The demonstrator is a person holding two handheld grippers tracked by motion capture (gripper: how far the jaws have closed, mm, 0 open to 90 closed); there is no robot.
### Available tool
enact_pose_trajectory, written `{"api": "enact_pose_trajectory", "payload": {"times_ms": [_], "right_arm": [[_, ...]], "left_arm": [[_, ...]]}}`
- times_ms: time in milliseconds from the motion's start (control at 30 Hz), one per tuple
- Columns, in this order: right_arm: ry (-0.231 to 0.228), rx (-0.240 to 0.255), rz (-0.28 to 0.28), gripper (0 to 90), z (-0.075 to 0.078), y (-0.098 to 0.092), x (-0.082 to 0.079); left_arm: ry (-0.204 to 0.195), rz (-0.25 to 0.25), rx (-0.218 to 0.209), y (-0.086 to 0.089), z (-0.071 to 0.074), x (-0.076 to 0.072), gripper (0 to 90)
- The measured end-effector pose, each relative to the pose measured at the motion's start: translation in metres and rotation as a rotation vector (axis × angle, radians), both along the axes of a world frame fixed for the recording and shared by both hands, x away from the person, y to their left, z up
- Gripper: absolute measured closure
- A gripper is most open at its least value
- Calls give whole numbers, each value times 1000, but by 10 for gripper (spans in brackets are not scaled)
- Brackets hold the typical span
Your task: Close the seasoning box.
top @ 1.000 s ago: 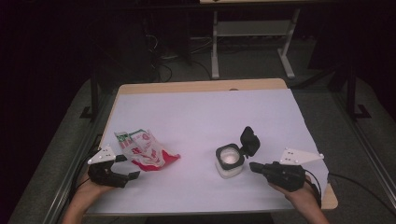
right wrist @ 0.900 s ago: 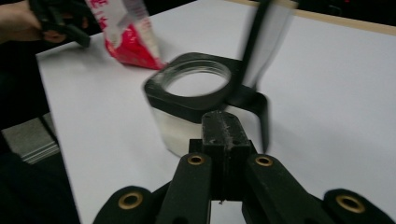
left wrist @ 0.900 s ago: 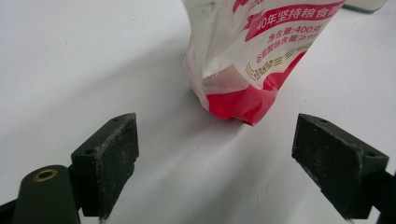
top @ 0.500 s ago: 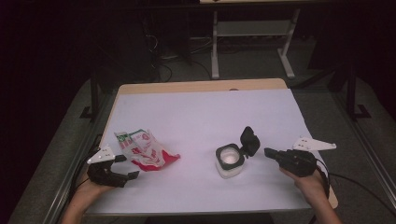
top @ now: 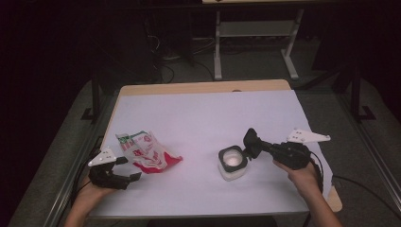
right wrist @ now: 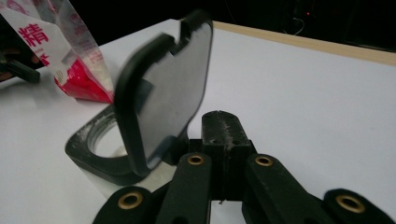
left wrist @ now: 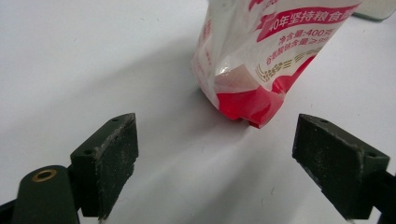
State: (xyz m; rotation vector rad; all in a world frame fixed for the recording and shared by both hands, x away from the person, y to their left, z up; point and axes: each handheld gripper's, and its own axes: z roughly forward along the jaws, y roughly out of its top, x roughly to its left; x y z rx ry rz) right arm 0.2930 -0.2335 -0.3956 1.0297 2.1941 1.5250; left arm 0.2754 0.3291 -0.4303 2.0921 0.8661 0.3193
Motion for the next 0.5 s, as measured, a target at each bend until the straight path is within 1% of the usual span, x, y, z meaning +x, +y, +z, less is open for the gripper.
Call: {"api": "enact_pose_trajectory", "payload": {"times_ms": [100,133,167,233,267,400,500], "right_arm": [[-8,5,11,900,2,4,0],[-14,13,25,900,4,8,-3],[-14,13,25,900,4,8,-3],[-28,6,34,900,7,14,-5],[-23,14,45,900,7,17,-5],[-26,11,63,900,7,22,-5],[-19,11,74,900,5,26,-6]], "left_arm": [[-2,-1,3,-1,-1,0,140],[0,5,-1,-2,-1,1,140],[0,5,-1,-2,-1,1,140],[1,3,5,-1,-2,1,140],[2,6,3,-1,-3,0,140],[-7,1,2,-1,-2,1,140],[-2,-2,7,-1,-3,1,140]]}}
